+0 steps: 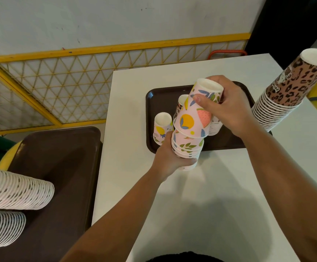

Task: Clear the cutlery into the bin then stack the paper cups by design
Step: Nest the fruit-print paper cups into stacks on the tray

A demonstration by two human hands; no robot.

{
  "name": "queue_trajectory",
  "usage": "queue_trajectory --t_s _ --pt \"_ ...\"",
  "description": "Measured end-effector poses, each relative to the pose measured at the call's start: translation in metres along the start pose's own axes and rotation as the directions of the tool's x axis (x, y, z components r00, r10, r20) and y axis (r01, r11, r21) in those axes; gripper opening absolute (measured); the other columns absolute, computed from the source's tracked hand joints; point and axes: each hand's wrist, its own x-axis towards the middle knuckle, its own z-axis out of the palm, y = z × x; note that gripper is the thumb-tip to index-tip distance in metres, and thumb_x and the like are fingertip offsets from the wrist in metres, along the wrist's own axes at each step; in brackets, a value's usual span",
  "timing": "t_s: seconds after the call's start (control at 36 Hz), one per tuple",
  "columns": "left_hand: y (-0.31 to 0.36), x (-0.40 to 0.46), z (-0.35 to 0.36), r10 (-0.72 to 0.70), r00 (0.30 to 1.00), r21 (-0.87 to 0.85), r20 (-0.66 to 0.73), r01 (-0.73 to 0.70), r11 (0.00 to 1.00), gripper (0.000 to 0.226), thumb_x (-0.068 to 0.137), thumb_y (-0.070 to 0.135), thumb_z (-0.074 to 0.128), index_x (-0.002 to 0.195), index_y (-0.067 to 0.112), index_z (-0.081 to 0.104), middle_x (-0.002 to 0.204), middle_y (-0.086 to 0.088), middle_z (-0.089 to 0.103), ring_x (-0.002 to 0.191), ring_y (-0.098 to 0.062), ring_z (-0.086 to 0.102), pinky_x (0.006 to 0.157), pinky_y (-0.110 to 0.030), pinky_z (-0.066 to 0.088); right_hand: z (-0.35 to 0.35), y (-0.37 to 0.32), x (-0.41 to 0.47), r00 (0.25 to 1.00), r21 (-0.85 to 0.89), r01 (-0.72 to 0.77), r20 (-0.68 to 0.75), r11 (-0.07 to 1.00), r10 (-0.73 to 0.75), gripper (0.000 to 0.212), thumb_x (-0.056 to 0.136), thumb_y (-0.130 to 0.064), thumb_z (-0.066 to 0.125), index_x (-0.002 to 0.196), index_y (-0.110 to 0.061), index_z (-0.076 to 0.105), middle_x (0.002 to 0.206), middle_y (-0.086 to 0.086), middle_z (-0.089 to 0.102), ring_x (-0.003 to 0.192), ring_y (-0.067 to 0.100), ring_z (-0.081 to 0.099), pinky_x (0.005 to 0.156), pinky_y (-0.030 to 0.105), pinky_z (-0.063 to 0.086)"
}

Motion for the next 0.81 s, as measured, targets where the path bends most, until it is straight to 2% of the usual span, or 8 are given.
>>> queue_trajectory --t_s 0.06,0.17,0.28,0.44,0.58,0.67,0.81 --pt "0.0 0.0 0.0 0.003 1.0 0.002 0.001 -0.003 1.0 0.094 0.063 0.013 0.088 0.139 0.026 0.036 0.129 0.008 0.058 0.118 -0.011 0.054 0.098 -0.029 0.047 0.002 0.003 -0.001 0.999 0.0 -0.016 0.03 1.0 0.016 0.038 0.079 -0.037 0.068 0.11 -0.021 0.053 0.093 -0.017 0.06 0.088 -0.002 0.06 0.066 0.007 0.048" --pt "-0.001 0.0 0.0 0.001 1.0 0.003 -0.004 -0.001 1.0 0.095 0.062 0.012 0.088 0.14 0.027 0.035 0.129 0.009 0.058 0.118 -0.009 0.054 0.097 -0.026 0.046 0.008 0.008 -0.006 0.995 -0.009 -0.031 0.098 0.999 0.032 0.046 0.077 -0.037 0.069 0.116 -0.019 0.053 0.101 -0.009 0.061 0.092 0.001 0.06 0.07 0.012 0.049" --pt "-0.003 0.001 0.0 0.008 1.0 0.015 -0.014 -0.007 1.0 0.095 0.062 0.013 0.088 0.139 0.027 0.035 0.13 0.008 0.058 0.119 -0.011 0.054 0.102 -0.033 0.046 0.014 0.01 -0.011 0.997 -0.014 -0.017 0.08 1.0 0.018 0.045 0.078 -0.033 0.071 0.116 -0.017 0.054 0.104 -0.005 0.063 0.095 0.006 0.061 0.076 0.019 0.051" --pt "-0.001 -0.001 0.002 0.008 1.0 0.0 -0.009 -0.008 1.0 0.097 0.062 0.014 0.088 0.14 0.03 0.033 0.129 0.009 0.058 0.12 -0.011 0.054 0.103 -0.038 0.046 0.014 0.008 -0.01 0.999 -0.025 -0.006 0.048 1.0 0.007 0.043 0.079 -0.033 0.07 0.116 -0.018 0.054 0.1 -0.011 0.06 0.088 -0.005 0.058 0.068 0.002 0.046" --pt "0.002 0.0 0.002 0.022 1.0 0.007 -0.007 -0.022 1.0 0.096 0.063 0.015 0.088 0.14 0.028 0.033 0.13 0.008 0.058 0.121 -0.012 0.053 0.103 -0.041 0.046 0.012 0.005 -0.009 1.0 -0.02 0.01 0.012 1.0 -0.01 0.044 0.079 -0.032 0.071 0.116 -0.016 0.054 0.098 -0.01 0.059 0.085 -0.011 0.056 0.066 0.001 0.044" --pt "0.003 -0.001 0.001 0.014 1.0 -0.004 -0.006 -0.014 1.0 0.1 0.056 0.024 0.088 0.14 0.031 0.034 0.128 0.011 0.059 0.12 -0.01 0.055 0.102 -0.042 0.047 0.011 0.004 -0.007 0.999 -0.019 0.024 -0.022 1.0 -0.025 0.043 0.08 -0.031 0.07 0.116 -0.014 0.054 0.095 -0.012 0.058 0.08 -0.018 0.054 0.063 0.001 0.042" --pt "0.001 -0.003 0.001 0.013 1.0 -0.002 -0.014 -0.013 1.0 0.1 0.052 0.031 0.085 0.139 0.03 0.035 0.128 0.012 0.059 0.12 -0.01 0.054 0.102 -0.042 0.047 0.003 -0.001 -0.002 0.997 0.004 0.036 -0.075 0.999 -0.036 0.039 0.082 -0.032 0.069 0.113 -0.013 0.055 0.091 -0.017 0.059 0.081 -0.016 0.057 0.065 0.004 0.045"
